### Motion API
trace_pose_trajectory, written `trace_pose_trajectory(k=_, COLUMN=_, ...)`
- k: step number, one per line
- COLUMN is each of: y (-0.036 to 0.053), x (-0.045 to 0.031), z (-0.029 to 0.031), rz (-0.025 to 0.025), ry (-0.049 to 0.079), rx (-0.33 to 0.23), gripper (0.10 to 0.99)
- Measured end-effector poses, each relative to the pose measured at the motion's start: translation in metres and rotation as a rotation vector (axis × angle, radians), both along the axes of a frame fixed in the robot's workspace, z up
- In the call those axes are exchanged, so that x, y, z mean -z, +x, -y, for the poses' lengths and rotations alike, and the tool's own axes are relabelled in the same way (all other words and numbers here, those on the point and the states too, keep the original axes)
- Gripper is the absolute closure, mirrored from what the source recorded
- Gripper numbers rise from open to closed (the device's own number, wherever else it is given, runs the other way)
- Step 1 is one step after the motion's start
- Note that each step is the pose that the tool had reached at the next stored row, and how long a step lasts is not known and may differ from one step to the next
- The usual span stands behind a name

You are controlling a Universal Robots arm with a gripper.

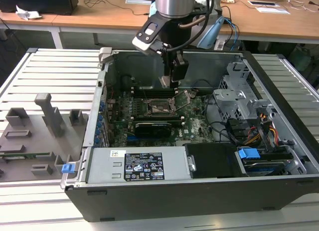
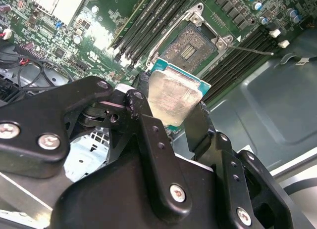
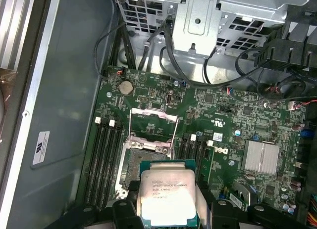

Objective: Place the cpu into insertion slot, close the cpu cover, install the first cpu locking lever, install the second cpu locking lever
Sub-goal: 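Place the cpu into insertion slot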

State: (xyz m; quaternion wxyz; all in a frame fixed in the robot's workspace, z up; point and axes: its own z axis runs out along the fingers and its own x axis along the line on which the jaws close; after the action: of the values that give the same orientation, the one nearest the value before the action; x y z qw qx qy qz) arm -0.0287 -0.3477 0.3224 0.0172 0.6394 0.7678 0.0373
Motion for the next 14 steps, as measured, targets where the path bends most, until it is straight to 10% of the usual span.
trace_pose_trajectory(k=14, y=0.0000, x=0.0084, z=0.0000, rz=-0.0009, ry=0.000, rx=0.000, gripper=0.561)
